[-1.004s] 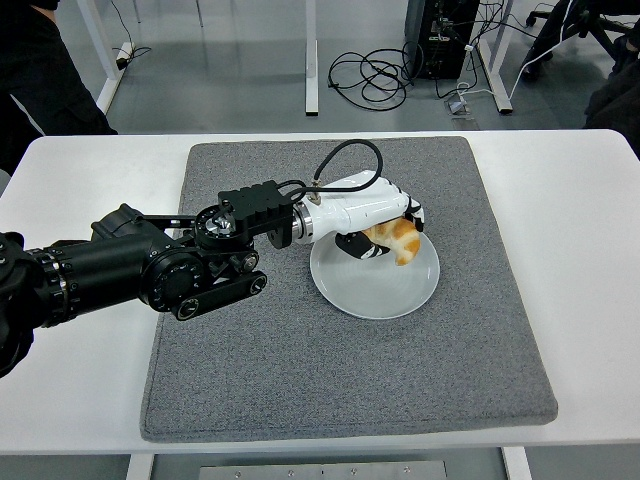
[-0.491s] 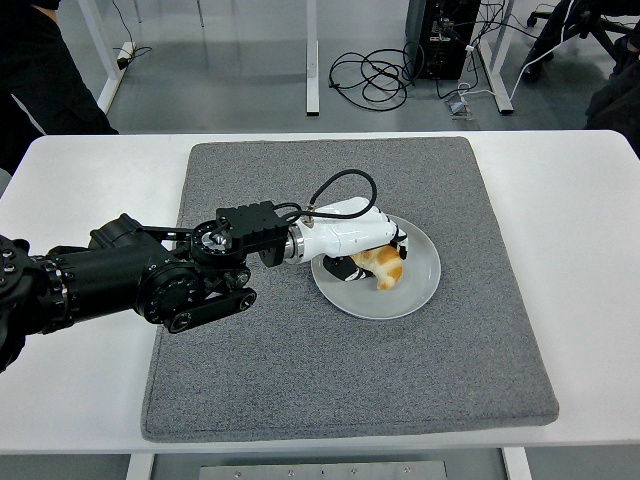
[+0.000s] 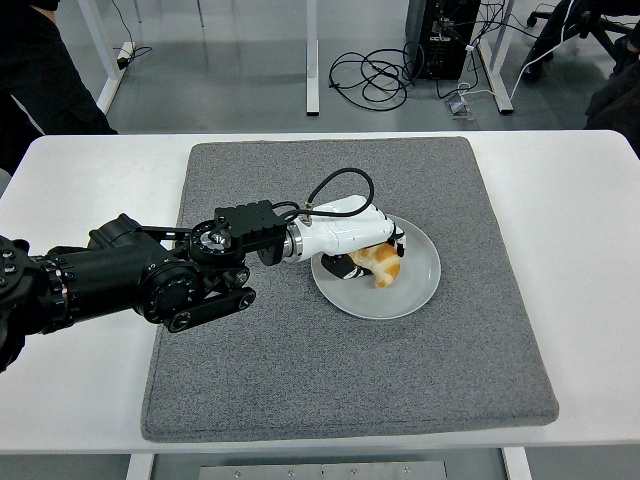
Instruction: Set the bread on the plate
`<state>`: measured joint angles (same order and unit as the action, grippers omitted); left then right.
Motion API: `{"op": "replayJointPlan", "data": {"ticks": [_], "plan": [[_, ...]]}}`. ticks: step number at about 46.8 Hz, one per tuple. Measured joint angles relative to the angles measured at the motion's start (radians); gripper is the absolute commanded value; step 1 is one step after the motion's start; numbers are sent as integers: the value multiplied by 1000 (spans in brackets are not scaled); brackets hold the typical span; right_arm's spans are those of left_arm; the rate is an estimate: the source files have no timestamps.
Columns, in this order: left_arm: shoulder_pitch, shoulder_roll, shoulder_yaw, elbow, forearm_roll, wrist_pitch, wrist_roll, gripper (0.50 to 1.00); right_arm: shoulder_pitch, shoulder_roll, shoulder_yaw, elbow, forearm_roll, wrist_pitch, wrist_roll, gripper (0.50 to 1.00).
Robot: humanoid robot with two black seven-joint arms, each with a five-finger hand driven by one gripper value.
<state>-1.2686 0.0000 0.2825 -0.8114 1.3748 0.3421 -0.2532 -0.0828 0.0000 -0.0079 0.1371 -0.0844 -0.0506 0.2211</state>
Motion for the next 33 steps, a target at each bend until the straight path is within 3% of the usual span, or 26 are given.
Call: {"op": "replayJointPlan", "data": {"ticks": [3, 5, 17, 33], "plan": [[0, 0, 0, 0, -1, 0, -3, 700, 0, 0, 0, 0, 0, 0, 0, 1000], [0, 0, 0, 0, -3, -1, -5, 769, 0, 0, 0, 0, 0, 0, 0, 1000], [1, 0, 0, -8, -5, -7, -7, 957, 0, 0, 0, -1, 0, 0, 0, 1000], [-22, 0, -2, -39, -7, -9, -9, 972, 0, 0, 0, 0, 0, 0, 0, 1000]]}}
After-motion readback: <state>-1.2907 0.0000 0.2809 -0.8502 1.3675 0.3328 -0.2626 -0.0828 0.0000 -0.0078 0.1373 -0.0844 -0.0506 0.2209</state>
